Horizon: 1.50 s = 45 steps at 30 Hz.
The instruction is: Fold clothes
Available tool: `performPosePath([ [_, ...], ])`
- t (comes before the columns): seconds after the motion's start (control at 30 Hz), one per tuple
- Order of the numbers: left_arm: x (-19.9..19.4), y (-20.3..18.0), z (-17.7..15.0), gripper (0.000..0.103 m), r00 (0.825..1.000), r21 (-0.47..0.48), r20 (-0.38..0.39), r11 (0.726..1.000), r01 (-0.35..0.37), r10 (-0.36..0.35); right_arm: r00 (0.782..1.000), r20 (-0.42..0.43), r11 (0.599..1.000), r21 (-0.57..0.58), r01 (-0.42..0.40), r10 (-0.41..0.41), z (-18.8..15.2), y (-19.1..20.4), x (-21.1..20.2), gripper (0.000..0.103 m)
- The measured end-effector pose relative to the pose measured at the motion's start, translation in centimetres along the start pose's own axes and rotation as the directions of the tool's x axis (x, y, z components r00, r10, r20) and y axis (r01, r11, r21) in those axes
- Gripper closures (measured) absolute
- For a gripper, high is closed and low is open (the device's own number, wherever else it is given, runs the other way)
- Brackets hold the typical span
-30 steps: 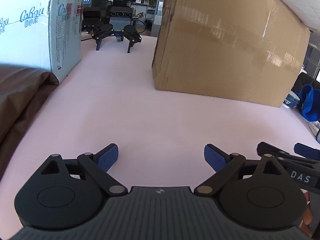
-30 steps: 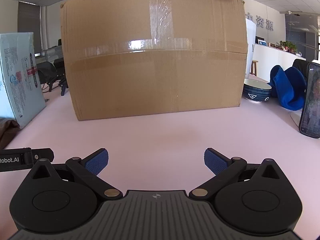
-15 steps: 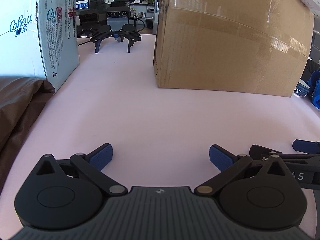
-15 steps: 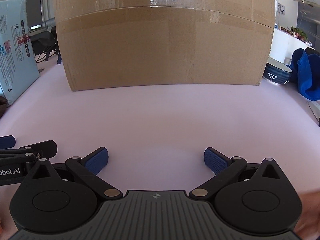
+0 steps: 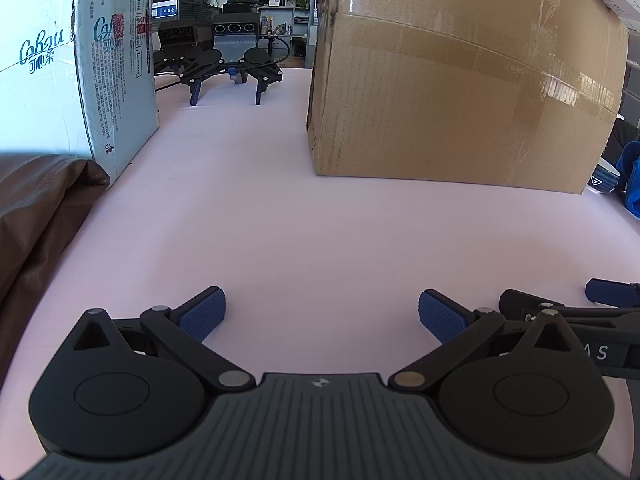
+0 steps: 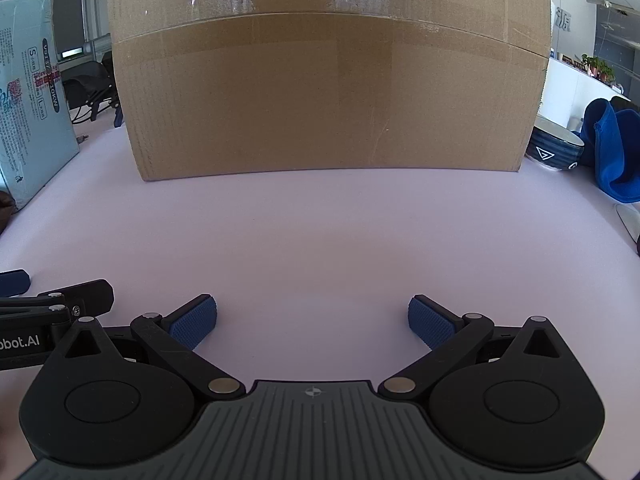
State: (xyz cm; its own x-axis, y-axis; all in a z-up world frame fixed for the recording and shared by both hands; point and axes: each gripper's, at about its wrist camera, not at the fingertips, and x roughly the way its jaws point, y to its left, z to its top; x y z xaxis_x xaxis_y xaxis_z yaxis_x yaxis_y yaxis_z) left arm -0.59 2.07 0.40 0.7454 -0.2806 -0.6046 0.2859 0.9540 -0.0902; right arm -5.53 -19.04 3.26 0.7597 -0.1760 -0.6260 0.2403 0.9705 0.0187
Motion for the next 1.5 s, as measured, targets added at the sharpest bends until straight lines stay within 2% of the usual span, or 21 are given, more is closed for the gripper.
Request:
performPosePath([
  [1.5, 0.24, 0.14, 0.04, 0.000, 1.000, 0.007, -0.001, 1.000, 0.008, -0.008, 1.000, 0.000, 1.000, -0.002, -0.002, 0.002, 0.15, -0.51, 0.56, 0.000],
])
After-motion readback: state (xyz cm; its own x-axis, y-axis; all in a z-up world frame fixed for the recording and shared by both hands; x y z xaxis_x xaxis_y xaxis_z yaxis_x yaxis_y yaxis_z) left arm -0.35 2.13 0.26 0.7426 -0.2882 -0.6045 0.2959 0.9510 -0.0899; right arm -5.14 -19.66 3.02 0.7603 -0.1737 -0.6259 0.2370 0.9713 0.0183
